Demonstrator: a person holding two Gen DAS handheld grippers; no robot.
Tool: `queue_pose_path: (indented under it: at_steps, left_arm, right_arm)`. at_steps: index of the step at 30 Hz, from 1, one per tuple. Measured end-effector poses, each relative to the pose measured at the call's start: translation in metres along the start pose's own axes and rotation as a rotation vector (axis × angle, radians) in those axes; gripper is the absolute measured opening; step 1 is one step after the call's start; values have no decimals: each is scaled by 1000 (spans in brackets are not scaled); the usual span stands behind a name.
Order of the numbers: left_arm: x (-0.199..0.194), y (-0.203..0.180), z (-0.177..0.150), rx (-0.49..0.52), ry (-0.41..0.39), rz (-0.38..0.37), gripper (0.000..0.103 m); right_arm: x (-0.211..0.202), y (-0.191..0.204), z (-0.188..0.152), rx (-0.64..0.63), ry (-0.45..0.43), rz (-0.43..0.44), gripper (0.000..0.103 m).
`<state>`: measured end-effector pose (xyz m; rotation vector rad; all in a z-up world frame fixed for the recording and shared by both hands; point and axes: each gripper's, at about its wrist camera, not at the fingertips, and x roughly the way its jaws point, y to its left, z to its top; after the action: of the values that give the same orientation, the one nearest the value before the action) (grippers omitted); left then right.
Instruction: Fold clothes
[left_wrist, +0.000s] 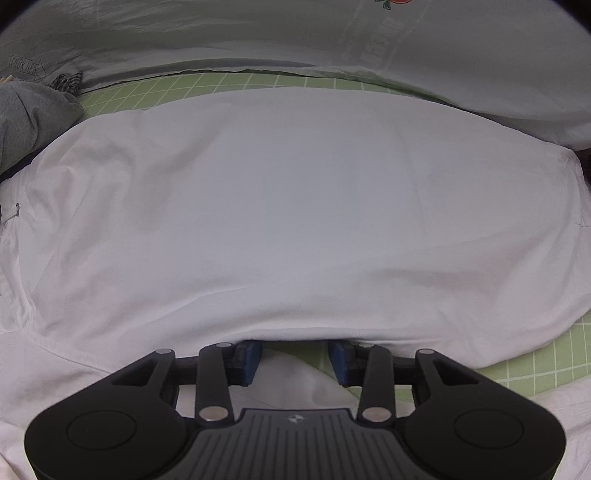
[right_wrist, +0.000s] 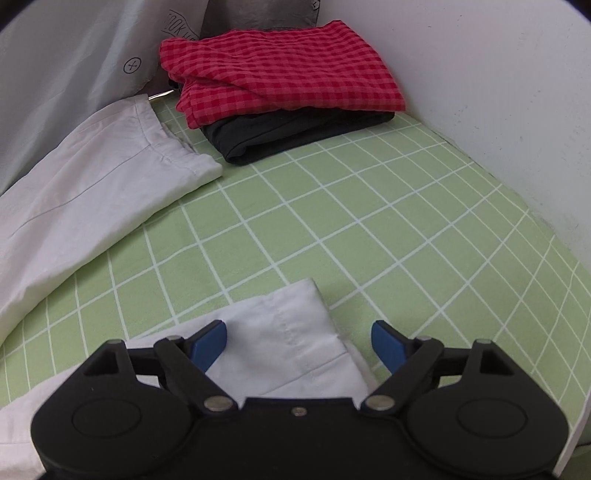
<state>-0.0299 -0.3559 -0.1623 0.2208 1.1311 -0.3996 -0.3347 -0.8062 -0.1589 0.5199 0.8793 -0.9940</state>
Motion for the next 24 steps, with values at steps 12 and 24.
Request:
queue_pose_path:
  at_steps: [12,24]
  left_arm:
    - [-28,6,-21,-65,-7,11,56]
    - [-28,14,-36,-119,21,31,69]
  right_arm:
    - [15,7,27,-116,-83,-24,20]
    - [18,28,69,-39,-178,-73,69]
